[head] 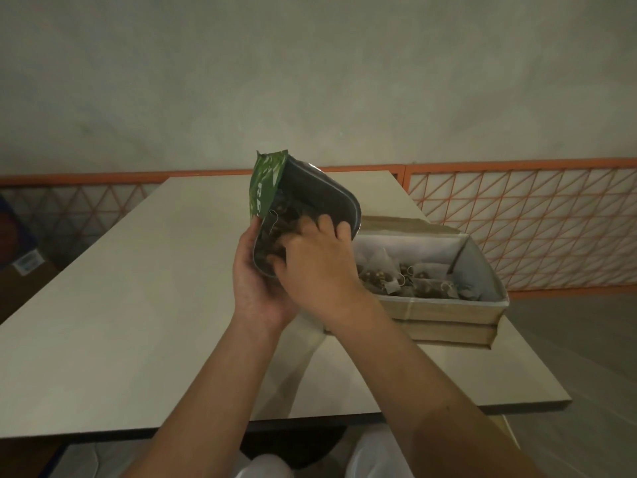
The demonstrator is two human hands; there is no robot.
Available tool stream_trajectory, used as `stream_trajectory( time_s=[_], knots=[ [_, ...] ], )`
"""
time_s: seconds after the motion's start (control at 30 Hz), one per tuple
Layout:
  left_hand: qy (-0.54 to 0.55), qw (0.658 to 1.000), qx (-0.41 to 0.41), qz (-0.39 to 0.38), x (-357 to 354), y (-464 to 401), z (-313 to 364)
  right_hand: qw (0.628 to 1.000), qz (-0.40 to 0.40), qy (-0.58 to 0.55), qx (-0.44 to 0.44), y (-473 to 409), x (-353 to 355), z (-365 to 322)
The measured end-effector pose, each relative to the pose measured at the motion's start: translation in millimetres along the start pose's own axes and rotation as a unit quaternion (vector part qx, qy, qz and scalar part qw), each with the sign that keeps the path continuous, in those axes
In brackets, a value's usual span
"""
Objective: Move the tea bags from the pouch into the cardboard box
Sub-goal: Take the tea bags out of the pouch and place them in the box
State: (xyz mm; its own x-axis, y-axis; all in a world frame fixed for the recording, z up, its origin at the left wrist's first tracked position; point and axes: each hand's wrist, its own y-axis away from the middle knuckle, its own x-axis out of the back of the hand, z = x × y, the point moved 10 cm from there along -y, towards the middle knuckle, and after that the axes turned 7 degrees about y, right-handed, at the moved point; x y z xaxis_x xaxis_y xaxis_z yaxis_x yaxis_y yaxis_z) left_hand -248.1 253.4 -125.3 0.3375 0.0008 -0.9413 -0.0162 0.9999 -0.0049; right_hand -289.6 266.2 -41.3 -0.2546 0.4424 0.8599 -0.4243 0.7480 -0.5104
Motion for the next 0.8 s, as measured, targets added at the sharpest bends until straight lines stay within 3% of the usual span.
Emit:
stream_trajectory(
  time_s=[0.33, 0.53, 0.63, 0.8],
  knots=[
    [0.003, 1.000, 0.006, -0.008, 3.9, -6.6, -5.7, 0.990, 0.001, -0.137, -0.035, 1.6, -4.7, 15.3],
    [0.009, 1.000, 0.000, 0.005, 0.0, -4.7, -8.5, 0.997, 0.028, -0.044, -0.063, -1.4, -2.7, 18.0],
    [0.004, 1.000, -0.004, 0.007, 0.1, -4.6, -8.3, 0.997, 0.031, -0.052, -0.057, -0.8, -3.9, 19.8],
    [-0.012, 1.000, -0.009, 0.020, 3.5, -7.4, -4.8, 0.982, 0.114, -0.142, -0.046, 10.4, 21.1, 35.5]
  ],
)
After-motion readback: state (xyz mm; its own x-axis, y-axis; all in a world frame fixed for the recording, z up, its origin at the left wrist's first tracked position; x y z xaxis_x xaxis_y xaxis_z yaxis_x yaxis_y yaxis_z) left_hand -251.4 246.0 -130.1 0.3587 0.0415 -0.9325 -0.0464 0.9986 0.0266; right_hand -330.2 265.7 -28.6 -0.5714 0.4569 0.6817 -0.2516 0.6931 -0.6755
